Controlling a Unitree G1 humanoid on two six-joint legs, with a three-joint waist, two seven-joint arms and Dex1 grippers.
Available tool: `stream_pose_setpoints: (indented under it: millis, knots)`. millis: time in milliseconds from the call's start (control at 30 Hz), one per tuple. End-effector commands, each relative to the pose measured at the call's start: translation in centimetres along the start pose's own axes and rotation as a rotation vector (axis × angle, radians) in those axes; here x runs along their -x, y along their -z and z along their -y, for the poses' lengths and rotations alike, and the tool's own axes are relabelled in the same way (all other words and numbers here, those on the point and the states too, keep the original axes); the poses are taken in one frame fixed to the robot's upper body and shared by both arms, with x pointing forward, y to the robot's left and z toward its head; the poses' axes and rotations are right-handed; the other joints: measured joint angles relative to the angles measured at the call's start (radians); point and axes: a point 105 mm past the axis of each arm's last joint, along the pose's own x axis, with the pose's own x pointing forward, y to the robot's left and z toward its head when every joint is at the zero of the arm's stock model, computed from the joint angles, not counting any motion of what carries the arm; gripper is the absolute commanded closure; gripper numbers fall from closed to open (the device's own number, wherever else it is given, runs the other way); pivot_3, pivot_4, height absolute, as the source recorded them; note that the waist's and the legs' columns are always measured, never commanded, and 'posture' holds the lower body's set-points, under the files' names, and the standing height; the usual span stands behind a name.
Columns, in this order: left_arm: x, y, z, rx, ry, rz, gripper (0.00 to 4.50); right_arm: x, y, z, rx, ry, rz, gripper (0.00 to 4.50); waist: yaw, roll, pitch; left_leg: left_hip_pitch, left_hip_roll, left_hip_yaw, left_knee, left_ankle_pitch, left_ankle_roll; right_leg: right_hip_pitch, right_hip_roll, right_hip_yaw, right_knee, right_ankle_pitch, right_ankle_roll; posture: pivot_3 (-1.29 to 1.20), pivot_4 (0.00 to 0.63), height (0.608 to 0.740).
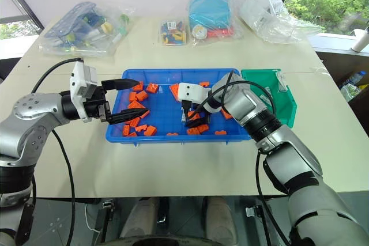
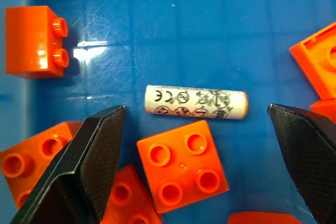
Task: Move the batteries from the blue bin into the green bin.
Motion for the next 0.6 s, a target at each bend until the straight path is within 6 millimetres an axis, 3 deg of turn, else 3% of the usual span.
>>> stream_pose_setpoints:
  millis: [33,133,267,333,500,600]
  knots:
    - [0.1,-0.8,-0.1,-0.039,-0.006,0.018,0.00,-0.4,-0.1,-1.0,-0.014,-0.023,0.022,0.92,0.000,0.000,0.000,0.000,0.000,0.000,0.000,0.000,0.000,0.000,0.000,0.000,0.000,0.000,0.000,0.00,0.150,0.736]
    - [0.0,-0.7,0.0,-0.035,0.003,0.015,0.00,-0.4,0.0,-1.1,-0.046,0.002,0.036,2.26,-0.001,0.000,0.000,0.000,0.000,0.000,0.000,0.000,0.000,0.000,0.000,0.000,0.000,0.000,0.000,0.00,0.150,0.736]
    - [-0.1,-0.6,0.3,-0.030,0.026,0.015,0.00,0.6,0.4,-1.0,-0.097,0.068,0.067,2.25,0.001,0.000,0.000,0.000,0.000,0.000,0.000,0.000,0.000,0.000,0.000,0.000,0.000,0.000,0.000,0.00,0.150,0.736]
    - [-0.3,-0.5,0.5,-0.025,0.042,0.016,0.00,2.0,0.5,-0.6,-0.128,0.132,0.093,2.25,0.002,0.000,0.000,0.000,0.000,0.000,0.000,0.000,0.000,0.000,0.000,0.000,0.000,0.000,0.000,0.00,0.150,0.736]
    - [-0.6,-0.3,1.3,-0.014,0.098,0.017,0.00,7.5,0.5,1.1,-0.229,0.351,0.173,2.25,0.004,0.000,0.000,-0.001,0.000,0.000,0.000,0.000,0.000,0.000,-0.001,0.000,0.000,0.000,0.000,0.00,0.150,0.736]
    - [-1.3,0.2,2.1,-0.002,0.161,0.018,0.00,15.0,3.2,2.3,-0.423,0.612,0.205,2.25,0.008,0.000,0.000,0.000,0.000,0.000,0.000,0.000,0.000,0.000,0.000,0.000,0.000,0.000,0.000,0.00,0.150,0.736]
